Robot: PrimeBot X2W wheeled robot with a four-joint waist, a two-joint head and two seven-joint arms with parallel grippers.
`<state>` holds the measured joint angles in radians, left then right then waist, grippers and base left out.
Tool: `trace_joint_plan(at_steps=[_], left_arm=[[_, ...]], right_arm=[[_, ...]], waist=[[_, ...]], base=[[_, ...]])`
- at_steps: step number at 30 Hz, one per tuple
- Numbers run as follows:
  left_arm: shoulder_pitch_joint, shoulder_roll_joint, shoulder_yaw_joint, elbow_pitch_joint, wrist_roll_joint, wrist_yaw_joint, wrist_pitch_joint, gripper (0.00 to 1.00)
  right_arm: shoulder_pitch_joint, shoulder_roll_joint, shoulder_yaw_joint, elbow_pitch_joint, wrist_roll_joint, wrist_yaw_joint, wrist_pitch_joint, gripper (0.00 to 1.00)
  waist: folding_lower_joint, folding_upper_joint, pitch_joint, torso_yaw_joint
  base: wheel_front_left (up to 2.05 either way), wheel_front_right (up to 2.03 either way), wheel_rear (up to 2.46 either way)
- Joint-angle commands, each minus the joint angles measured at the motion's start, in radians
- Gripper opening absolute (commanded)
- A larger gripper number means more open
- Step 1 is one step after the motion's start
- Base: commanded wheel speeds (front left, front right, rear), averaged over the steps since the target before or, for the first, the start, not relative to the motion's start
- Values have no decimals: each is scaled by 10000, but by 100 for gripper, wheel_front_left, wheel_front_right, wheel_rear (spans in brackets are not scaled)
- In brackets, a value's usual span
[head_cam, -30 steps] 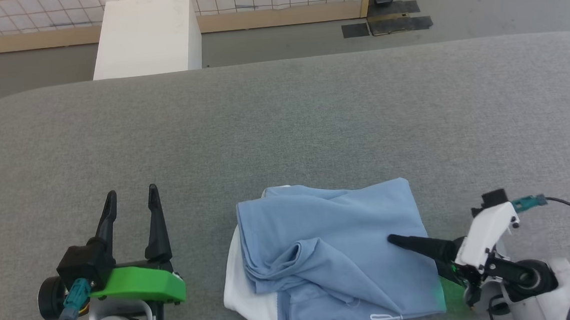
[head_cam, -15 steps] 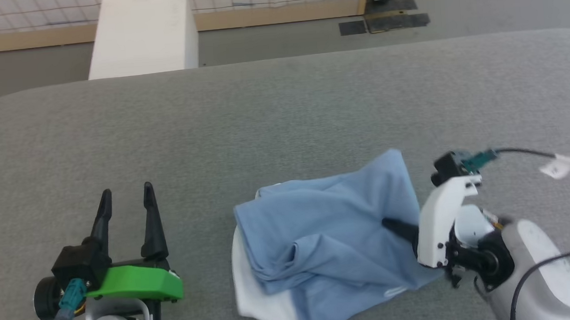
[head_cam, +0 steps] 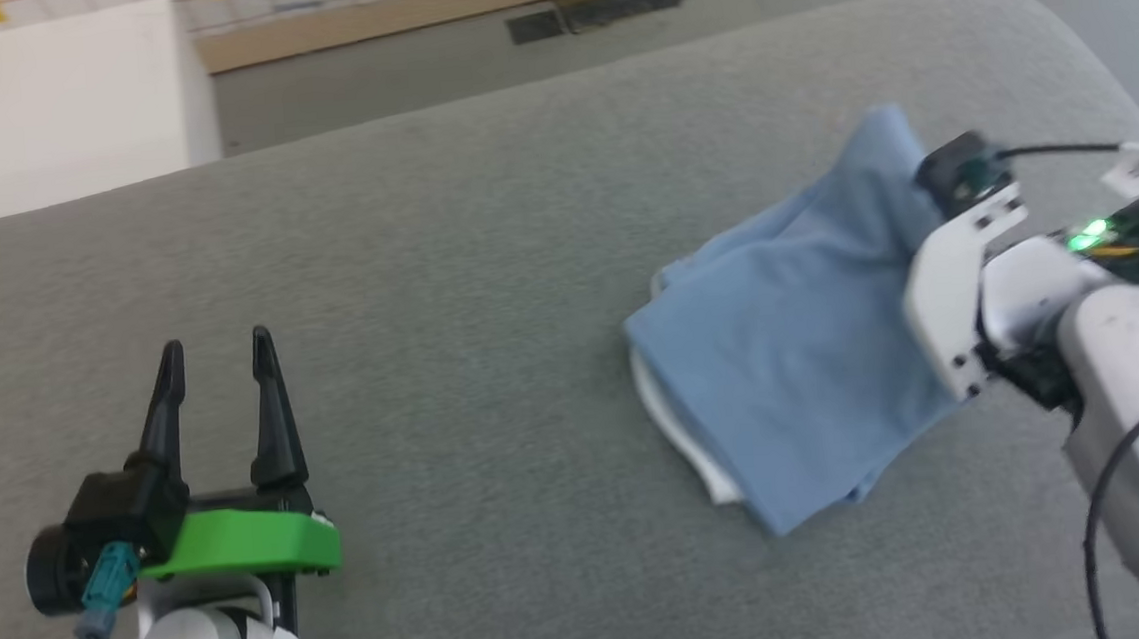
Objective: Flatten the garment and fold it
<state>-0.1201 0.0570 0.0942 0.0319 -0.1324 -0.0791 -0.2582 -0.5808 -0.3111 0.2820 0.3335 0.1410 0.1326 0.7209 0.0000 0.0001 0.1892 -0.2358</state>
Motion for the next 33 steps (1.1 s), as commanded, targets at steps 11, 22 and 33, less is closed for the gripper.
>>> trace_joint_plan(at_steps=[11, 22, 33], left_arm=[[-1072, 733, -225, -442, 548, -174, 47, 100], [-1702, 1438, -372, -1343, 795, -242, 782, 100], [-1481, 1372, -366, -1161, 579, -100, 643, 100]], right_arm=[[-1619, 61, -2906, 2004, -1893, -19, -1835, 0], [-2998, 607, -5818, 3388, -3704, -19, -3828, 0], [-3267, 725, -7345, 4303, -5089, -19, -5043, 100]], waist=[[0, -1, 2170, -2137], [0, -1, 3386, -1878], [0, -1, 2828, -1291]], base=[[0, 0, 0], [0, 0, 0], [0, 0, 0]])
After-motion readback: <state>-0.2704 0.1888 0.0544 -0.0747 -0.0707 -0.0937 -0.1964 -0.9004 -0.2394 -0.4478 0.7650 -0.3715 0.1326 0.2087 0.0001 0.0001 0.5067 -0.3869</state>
